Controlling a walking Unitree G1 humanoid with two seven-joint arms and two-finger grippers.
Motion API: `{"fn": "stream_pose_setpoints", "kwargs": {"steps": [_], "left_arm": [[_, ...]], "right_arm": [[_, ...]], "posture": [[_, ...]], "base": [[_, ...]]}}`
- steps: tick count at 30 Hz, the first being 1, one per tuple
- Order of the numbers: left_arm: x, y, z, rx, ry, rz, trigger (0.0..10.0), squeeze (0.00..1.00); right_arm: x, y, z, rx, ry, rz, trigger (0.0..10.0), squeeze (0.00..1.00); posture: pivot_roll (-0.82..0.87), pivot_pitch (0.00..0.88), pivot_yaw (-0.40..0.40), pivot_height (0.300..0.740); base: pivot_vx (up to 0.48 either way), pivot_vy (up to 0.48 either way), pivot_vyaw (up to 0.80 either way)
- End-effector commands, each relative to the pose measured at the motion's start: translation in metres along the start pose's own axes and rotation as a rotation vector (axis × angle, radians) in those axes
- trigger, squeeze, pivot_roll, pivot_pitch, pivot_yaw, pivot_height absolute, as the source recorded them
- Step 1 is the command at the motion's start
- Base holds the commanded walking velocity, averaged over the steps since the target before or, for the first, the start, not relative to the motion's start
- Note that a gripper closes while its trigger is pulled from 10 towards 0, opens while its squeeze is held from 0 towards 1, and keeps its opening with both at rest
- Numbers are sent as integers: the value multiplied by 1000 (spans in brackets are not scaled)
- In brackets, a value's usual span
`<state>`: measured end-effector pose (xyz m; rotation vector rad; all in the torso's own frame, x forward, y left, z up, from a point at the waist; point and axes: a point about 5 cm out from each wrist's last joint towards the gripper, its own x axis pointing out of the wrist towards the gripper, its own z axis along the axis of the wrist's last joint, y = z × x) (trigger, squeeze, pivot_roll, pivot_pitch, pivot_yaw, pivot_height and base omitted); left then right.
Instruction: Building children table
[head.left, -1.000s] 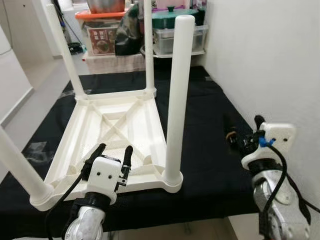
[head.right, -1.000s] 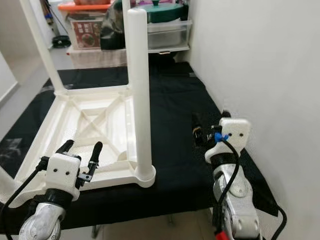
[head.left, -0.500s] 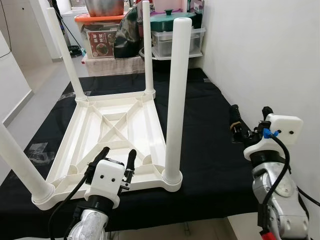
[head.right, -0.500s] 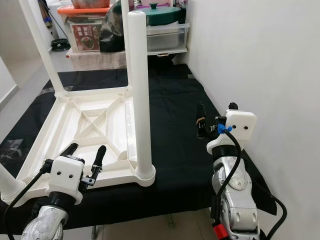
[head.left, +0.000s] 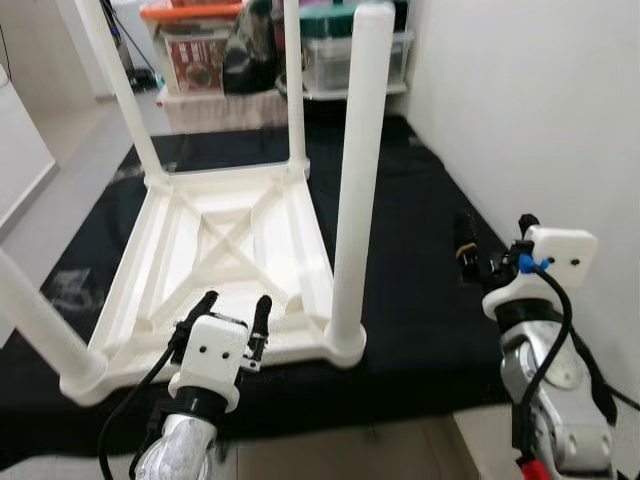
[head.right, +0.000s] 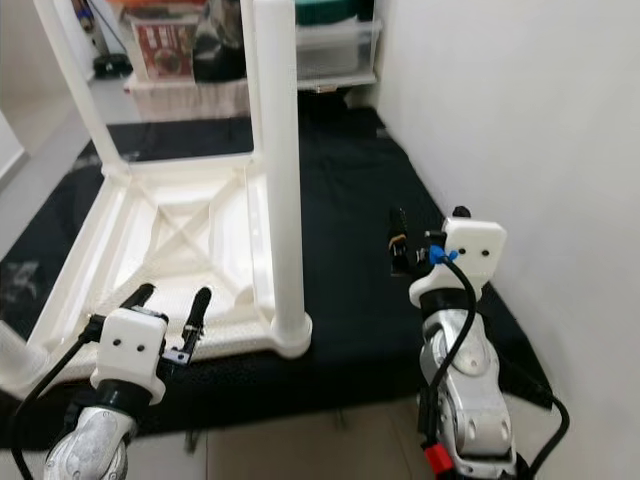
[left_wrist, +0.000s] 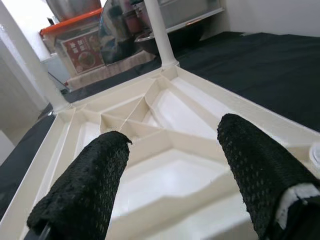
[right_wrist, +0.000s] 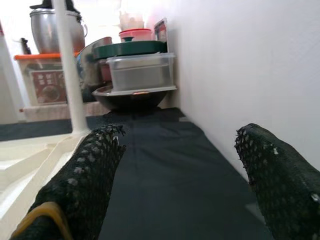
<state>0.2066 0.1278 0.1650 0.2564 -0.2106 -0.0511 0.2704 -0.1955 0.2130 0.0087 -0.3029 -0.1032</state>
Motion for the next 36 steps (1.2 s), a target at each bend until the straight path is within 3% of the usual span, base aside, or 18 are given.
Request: {"fn": "stream_pose_setpoints", "kwargs": {"steps": [1,20,25,27,28,30,33,36], "left_arm": [[-1,2,-4,6,23,8,10000,0],[4,6,1,5,4,31,10000,0],[4,7,3,-2,1,41,10000,0],[-1,3,1,-42,29,15,10000,0],[-1,3,1,-42,29,15,10000,0],[-8,-1,-4,-94,75,-22,10000,0],[-14,1,-7,-84,88,-36,10000,0],[-17,4,-12,-82,107,-26,10000,0]], "right_arm": [[0,2,-3,-2,21,3,10000,0],[8,4,6,41,1,18,10000,0],[-2,11,-9,1,57,88,10000,0],[-27,26,-37,-73,198,223,10000,0],[-27,26,-37,-73,198,223,10000,0],[-48,37,-57,-87,313,304,10000,0],[-52,36,-61,-149,316,255,10000,0],[-49,35,-58,-129,276,282,10000,0]], "posture": [[41,32,-14,740],[37,27,-20,740],[34,22,-22,740],[30,18,-23,740],[30,18,-23,740],[32,15,-24,740],[31,12,-21,740],[29,3,-19,740]], "base": [[-334,0,0],[-18,0,0],[0,0,0],[0,0,0],[0,0,0],[0,0,0],[0,0,0],[0,0,0]]}}
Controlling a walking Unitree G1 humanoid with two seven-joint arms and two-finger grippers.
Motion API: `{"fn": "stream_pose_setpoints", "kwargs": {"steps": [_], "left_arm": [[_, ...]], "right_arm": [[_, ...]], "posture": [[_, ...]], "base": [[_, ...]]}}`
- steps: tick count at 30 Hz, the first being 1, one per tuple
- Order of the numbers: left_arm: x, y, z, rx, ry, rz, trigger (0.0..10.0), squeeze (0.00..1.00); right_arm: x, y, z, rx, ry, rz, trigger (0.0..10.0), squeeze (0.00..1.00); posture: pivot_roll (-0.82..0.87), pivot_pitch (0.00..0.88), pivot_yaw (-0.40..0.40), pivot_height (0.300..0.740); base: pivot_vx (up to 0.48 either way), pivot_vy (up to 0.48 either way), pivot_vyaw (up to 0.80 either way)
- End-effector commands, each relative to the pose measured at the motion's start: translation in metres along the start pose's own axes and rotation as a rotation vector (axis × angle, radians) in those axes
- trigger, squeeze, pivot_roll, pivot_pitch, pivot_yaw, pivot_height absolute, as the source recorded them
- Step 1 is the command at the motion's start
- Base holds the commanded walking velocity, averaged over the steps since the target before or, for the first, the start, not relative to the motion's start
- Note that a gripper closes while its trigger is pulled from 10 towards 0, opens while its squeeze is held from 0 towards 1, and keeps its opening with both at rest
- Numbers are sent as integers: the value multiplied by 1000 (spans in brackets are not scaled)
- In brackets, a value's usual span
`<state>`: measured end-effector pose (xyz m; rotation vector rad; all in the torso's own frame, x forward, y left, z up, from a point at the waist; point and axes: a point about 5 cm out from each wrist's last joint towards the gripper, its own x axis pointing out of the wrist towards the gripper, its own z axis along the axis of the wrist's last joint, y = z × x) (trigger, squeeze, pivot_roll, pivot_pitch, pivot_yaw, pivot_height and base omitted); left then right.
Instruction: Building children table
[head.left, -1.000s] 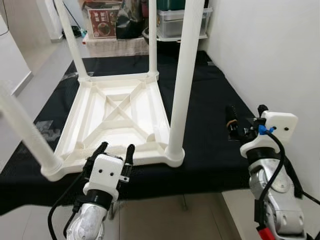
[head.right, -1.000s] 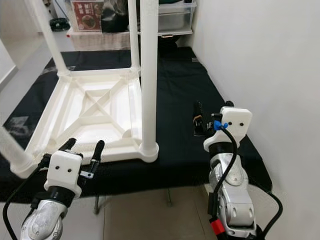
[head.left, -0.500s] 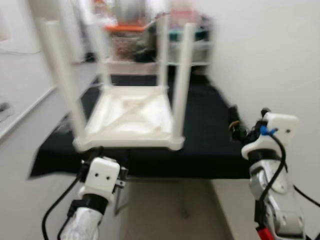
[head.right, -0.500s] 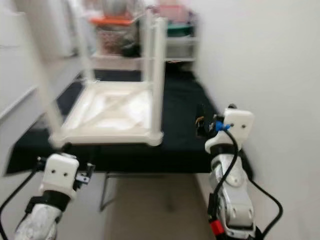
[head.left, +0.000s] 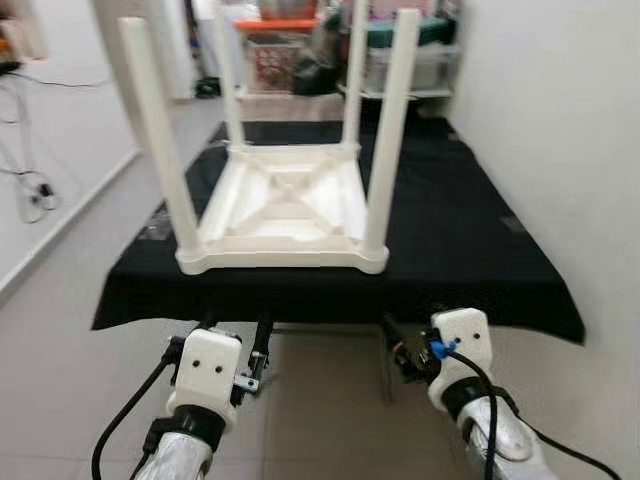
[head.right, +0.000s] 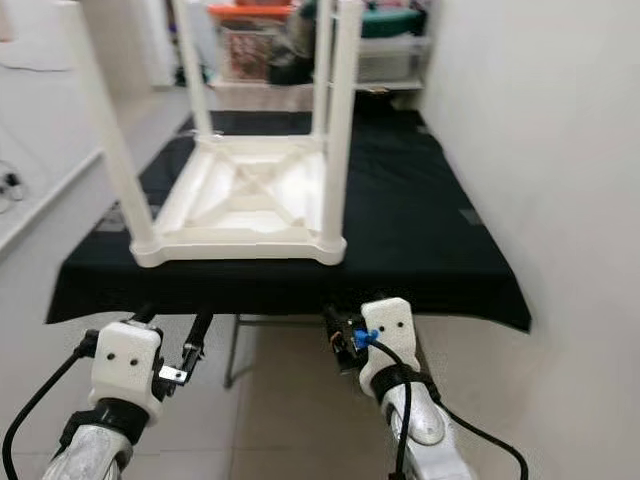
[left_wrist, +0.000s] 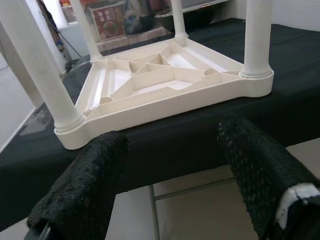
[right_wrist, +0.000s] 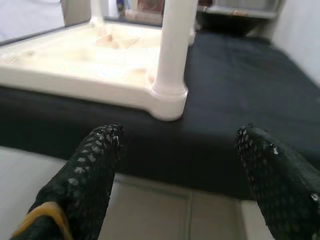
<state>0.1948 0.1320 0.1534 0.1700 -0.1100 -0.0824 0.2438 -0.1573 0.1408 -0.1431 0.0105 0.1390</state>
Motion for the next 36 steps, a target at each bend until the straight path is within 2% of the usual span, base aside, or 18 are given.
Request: {"fn": "stream_pose_setpoints", "kwargs": {"steps": [1,4,6,8,10,15,21,25,33,36], "left_arm": [[-2,4,-3,10,13,10,10000,0],[0,4,-4,1,16,19,10000,0],[0,4,-4,1,16,19,10000,0],[2,2,-3,-3,15,19,10000,0],[4,1,-2,11,7,15,10000,0],[3,5,-2,21,10,19,10000,0],[3,6,-2,54,5,16,10000,0],[3,6,-2,44,5,12,10000,0],[3,6,-2,44,8,13,10000,0],[3,7,-2,54,3,16,10000,0]], "right_arm": [[1,1,3,-6,-30,17,10000,0],[0,-1,2,48,-20,9,10000,0],[0,-1,2,48,-20,9,10000,0],[0,-9,6,83,-51,-38,10000,0],[2,-19,11,84,-89,-93,10000,0],[5,-25,14,63,-97,-129,10000,0],[7,-20,15,59,-106,-107,10000,0],[8,-20,15,64,-106,-109,10000,0],[10,-19,15,70,-110,-112,10000,0],[12,-26,17,73,-117,-166,10000,0]], "posture": [[29,3,-19,740],[27,0,-20,740],[27,0,-20,740],[32,0,-23,740],[33,0,-24,740],[36,5,-26,740],[41,9,-27,740],[41,9,-26,740],[44,11,-24,740],[46,11,-28,740]], "base": [[0,0,0],[0,0,0],[0,0,0],[0,0,0],[0,0,-413],[0,0,-513],[0,0,0],[0,0,0],[294,221,0],[350,329,0]]}}
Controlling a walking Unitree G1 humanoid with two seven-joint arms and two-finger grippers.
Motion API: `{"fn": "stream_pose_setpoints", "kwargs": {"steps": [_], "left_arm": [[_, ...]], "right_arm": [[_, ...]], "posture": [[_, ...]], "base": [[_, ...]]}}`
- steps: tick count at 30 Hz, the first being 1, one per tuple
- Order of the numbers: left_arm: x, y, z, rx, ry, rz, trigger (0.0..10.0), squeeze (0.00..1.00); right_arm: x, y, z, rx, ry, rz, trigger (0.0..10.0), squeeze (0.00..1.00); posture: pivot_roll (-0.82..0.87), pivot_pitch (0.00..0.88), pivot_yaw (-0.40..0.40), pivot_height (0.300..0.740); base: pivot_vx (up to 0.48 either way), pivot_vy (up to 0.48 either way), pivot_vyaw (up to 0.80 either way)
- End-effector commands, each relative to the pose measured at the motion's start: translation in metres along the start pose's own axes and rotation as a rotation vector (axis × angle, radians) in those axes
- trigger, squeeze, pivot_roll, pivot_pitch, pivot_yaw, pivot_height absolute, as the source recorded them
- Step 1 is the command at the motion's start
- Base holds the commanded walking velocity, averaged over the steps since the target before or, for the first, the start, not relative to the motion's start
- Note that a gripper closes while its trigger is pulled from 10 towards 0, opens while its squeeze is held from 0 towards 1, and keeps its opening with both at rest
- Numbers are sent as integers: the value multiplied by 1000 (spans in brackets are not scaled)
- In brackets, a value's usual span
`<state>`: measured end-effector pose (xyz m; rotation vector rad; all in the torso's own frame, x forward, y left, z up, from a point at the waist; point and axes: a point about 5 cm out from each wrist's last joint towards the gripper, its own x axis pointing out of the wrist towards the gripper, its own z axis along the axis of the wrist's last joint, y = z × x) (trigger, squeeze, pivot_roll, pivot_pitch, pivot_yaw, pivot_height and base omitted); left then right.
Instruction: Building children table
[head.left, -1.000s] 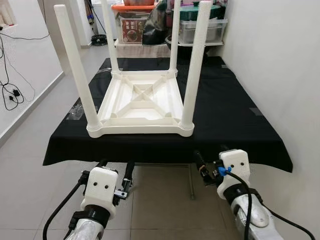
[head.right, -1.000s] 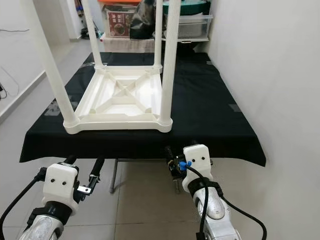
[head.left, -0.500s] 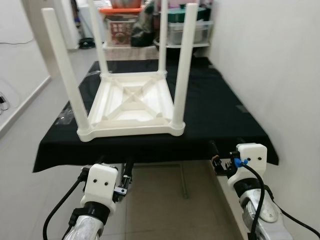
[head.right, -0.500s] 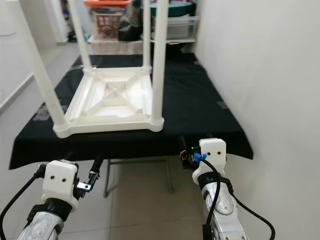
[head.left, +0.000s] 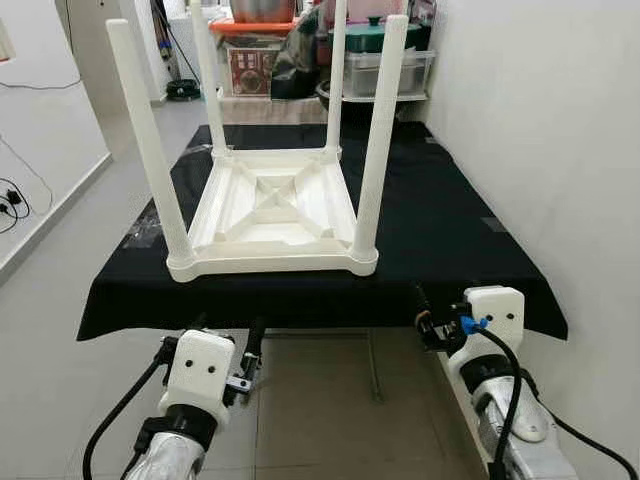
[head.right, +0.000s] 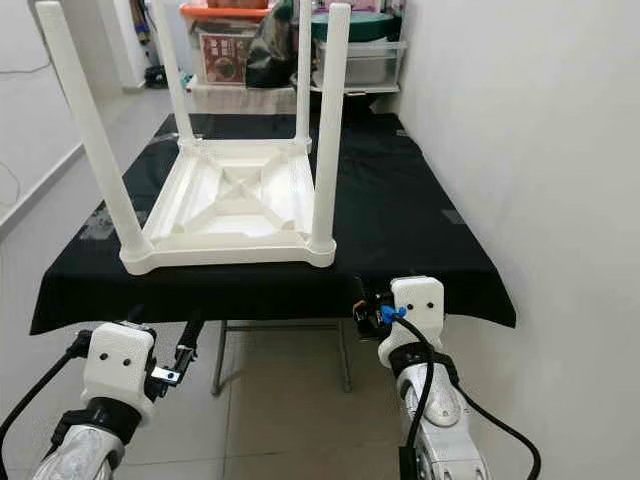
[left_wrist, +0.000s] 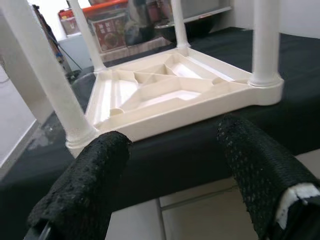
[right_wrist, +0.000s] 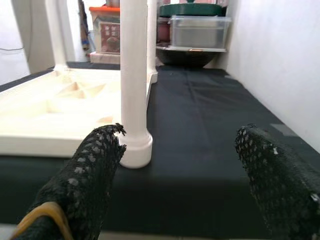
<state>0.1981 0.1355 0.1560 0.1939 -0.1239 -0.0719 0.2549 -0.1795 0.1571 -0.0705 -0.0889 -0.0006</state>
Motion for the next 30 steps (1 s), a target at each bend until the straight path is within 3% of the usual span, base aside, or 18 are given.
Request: {"fn": "stream_pose_setpoints", "kwargs": {"steps": [1,11,20,26,30], "left_arm": [[0,3,-3,29,15,6,10000,0],[2,3,-4,33,17,3,10000,0],[3,4,-2,32,15,-6,10000,0],[1,2,-3,22,21,-14,10000,0],[0,2,-4,22,27,-2,10000,0]], "right_arm": [[5,0,4,7,-23,-19,10000,0],[11,-19,9,-13,-41,-161,10000,0],[9,-40,8,-45,-26,-311,10000,0],[10,-36,8,-43,-20,-296,10000,0],[10,-34,7,-42,-16,-289,10000,0]], "posture": [[46,11,-28,740],[47,7,-26,740],[50,14,-26,740],[50,16,-30,740],[51,14,-30,740]], "base": [[349,330,0],[339,294,0],[0,0,-235],[0,0,0],[186,-411,0]]}}
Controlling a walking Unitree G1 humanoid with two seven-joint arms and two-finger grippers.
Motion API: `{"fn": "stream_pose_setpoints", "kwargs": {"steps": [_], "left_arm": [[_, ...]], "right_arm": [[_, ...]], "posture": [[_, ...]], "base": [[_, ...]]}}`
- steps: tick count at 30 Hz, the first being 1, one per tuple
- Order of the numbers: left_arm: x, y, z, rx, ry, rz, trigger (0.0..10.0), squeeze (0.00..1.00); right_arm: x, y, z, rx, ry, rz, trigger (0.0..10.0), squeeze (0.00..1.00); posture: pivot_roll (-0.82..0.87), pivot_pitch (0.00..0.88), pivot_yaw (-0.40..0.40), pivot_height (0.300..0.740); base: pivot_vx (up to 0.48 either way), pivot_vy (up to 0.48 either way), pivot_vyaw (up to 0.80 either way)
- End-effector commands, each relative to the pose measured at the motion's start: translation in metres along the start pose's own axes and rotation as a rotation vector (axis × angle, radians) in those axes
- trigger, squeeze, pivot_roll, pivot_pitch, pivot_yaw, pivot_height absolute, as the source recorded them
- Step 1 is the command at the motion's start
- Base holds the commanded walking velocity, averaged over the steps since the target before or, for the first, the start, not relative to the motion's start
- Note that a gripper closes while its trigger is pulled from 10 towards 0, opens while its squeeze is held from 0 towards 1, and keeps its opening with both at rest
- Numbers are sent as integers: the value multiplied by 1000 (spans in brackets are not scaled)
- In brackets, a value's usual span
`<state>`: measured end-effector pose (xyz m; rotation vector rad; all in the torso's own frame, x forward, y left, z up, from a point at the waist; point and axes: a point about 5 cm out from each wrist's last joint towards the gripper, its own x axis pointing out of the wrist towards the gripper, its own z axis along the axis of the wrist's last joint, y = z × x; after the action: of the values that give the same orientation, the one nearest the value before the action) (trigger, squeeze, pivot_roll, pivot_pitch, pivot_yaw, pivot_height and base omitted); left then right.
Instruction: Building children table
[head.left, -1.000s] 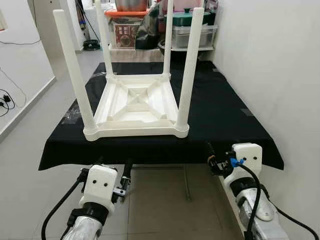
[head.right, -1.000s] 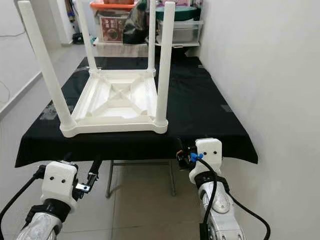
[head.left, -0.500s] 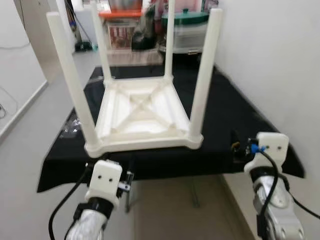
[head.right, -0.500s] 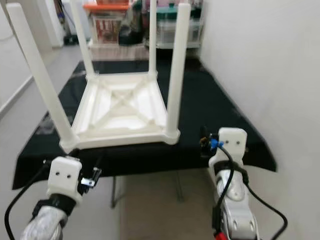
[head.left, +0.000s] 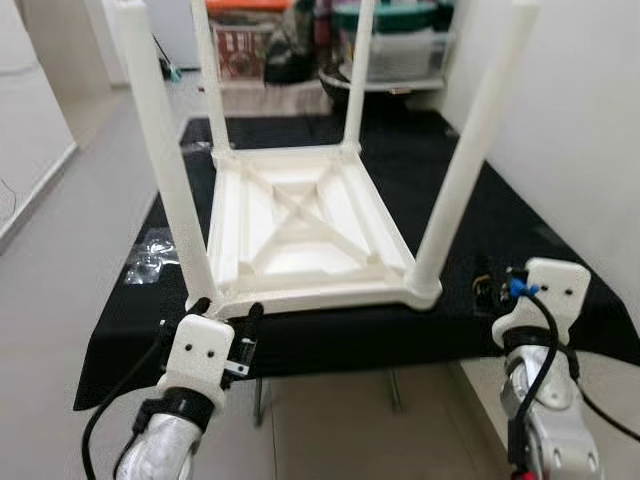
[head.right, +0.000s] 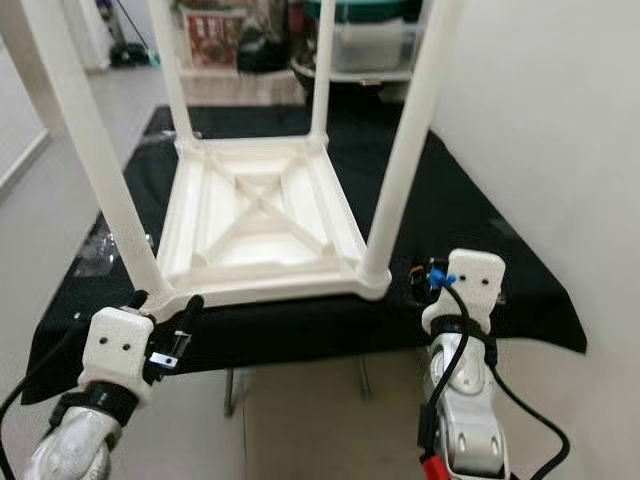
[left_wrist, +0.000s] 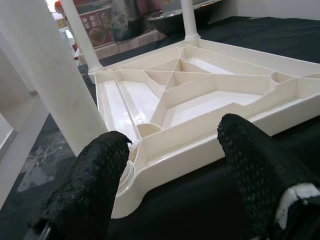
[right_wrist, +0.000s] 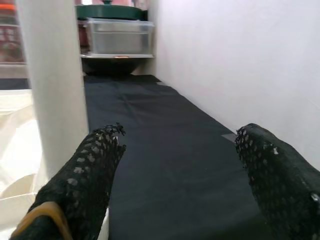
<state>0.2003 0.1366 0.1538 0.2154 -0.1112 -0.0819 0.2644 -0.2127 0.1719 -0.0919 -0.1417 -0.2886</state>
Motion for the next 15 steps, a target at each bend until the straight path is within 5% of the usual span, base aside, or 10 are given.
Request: {"fn": "stream_pose_setpoints", "kwargs": {"steps": [1,9,15], "left_arm": [[-2,2,-2,1,14,10,10000,0],[0,4,-3,-1,19,17,10000,0],[0,6,-4,-17,22,34,10000,0]], "right_arm": [[-1,0,-5,-12,26,0,10000,0],[3,1,-6,-5,36,9,10000,0],[3,6,-5,10,34,40,10000,0]], "posture": [[51,14,-30,740],[50,3,-29,740],[49,2,-28,740]], "base": [[0,-416,0],[200,-362,0],[0,0,0]]}}
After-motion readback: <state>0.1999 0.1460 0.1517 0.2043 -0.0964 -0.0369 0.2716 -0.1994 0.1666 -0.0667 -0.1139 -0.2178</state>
